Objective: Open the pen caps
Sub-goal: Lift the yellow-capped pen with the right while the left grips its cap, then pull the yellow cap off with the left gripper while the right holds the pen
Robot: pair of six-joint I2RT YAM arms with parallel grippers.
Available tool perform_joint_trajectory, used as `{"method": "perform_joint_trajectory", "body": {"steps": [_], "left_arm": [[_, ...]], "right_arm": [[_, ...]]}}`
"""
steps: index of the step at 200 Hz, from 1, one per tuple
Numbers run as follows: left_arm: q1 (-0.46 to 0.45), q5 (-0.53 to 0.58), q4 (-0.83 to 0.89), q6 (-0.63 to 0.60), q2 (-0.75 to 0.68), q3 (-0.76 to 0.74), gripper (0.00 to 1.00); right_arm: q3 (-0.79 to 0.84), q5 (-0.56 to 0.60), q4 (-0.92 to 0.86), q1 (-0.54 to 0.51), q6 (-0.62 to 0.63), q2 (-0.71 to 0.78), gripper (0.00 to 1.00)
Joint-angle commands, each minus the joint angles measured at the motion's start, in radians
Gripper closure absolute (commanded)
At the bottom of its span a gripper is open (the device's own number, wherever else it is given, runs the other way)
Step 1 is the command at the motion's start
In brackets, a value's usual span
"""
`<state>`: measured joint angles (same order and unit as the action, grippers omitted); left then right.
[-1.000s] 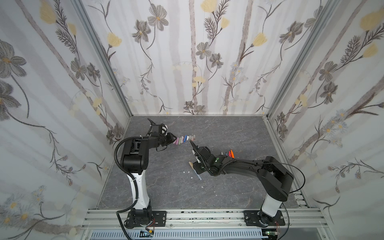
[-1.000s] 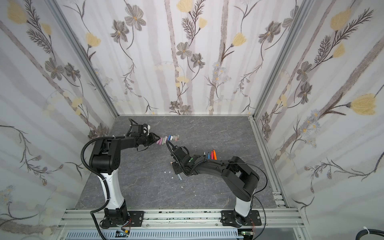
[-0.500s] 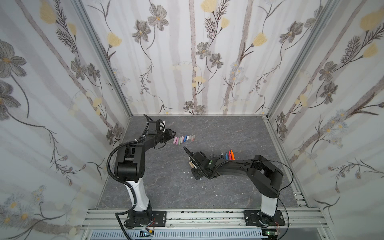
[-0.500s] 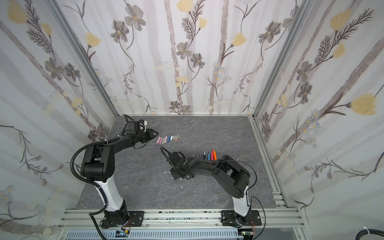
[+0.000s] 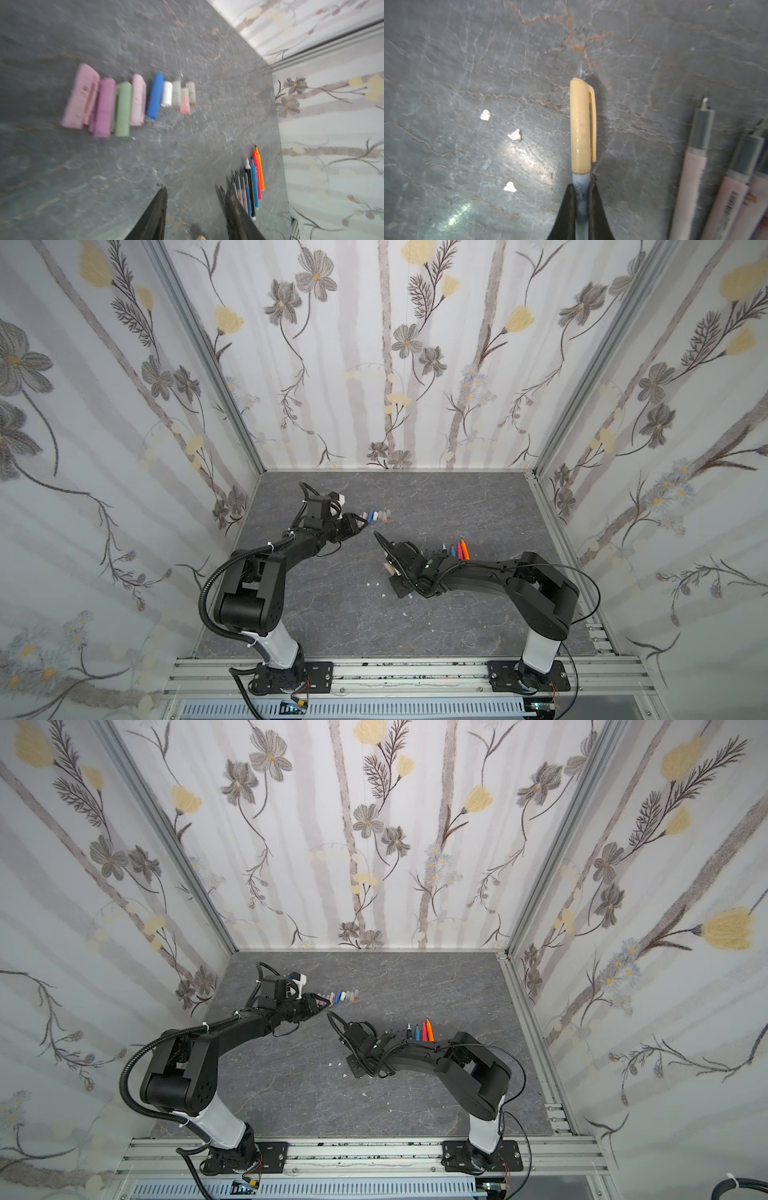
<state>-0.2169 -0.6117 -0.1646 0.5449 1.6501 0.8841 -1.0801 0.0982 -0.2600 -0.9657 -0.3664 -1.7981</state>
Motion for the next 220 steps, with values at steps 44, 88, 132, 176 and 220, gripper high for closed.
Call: {"method": "perform_joint_trajectory", "body": {"steps": [44,88,132,176,220], "left_arm": [[-0.148,-0.026,-0.149,0.123,-0.04,-0.094,0.53],[-0.188,-0.03,-0.189,0.147,0.016,-0.074,0.53],[-0.203,-0.034,-0.214,0.164,0.035,-0.07,0.54],[-0.209,-0.053,-0.24,0.18,0.048,-0.064,0.76],[-0.211,-0.075,-0.263,0.199,0.063,-0.057,0.92]], "right_arm": [[0.011,-0.12,0.123,0.075,-0.042,0.085,1.0],[-0.013,-0.106,0.143,0.084,-0.058,0.086,1.0],[-0.031,-0.086,0.155,0.087,-0.065,0.081,1.0],[-0.033,-0.08,0.181,0.093,-0.067,0.077,1.0],[-0.021,-0.081,0.195,0.102,-0.068,0.077,1.0]]}}
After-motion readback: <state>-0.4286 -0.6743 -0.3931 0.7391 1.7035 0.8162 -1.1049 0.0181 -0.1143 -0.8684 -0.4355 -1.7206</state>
